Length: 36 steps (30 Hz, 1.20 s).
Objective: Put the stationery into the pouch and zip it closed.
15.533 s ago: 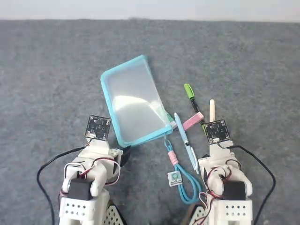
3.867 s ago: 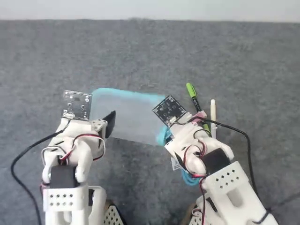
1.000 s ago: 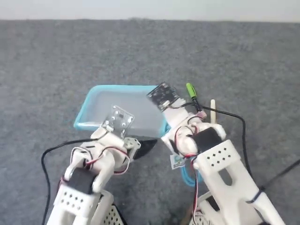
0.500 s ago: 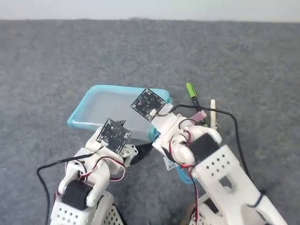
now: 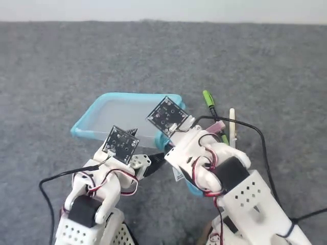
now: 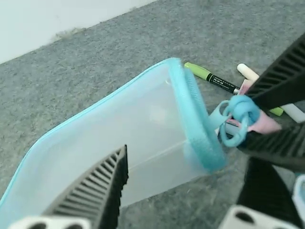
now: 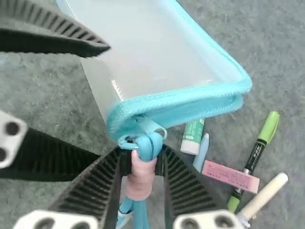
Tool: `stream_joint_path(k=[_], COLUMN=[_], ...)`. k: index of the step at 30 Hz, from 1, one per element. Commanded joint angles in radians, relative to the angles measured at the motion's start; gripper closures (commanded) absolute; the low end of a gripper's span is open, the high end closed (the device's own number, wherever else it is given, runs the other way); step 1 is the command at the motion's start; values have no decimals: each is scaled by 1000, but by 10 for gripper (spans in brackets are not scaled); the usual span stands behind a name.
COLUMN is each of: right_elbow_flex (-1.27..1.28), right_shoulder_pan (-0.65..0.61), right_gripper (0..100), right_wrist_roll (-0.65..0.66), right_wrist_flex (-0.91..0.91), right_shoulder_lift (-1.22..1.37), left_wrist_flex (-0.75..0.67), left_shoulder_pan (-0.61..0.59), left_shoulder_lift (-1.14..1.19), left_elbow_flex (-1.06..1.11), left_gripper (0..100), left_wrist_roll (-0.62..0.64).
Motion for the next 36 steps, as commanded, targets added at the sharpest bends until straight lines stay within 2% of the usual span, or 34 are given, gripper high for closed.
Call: stream_joint_path(k=[1,4,14,20,36], right_elbow_flex=[-6,-3,37,57,104], right_shoulder_pan=[-48,-47,-44,56,48], right_gripper=[992,992,992,992,992], right_wrist_roll=[6,8,14,14,20], right_wrist_flex=[16,16,13,7,-22], right_shoulder_lift=[-42,-67,-70,-70,-70], left_wrist_flex=[-86,-100,-92,-81,-66], left_shoulder_pan=[-68,-112,-118,-196,-204], left_shoulder_lift=[17,17,17,15,15], left_elbow_flex=[-19,-19,-21,-39,-41], left_gripper=[633,633,633,633,633], left_wrist_roll=[20,20,20,21,48])
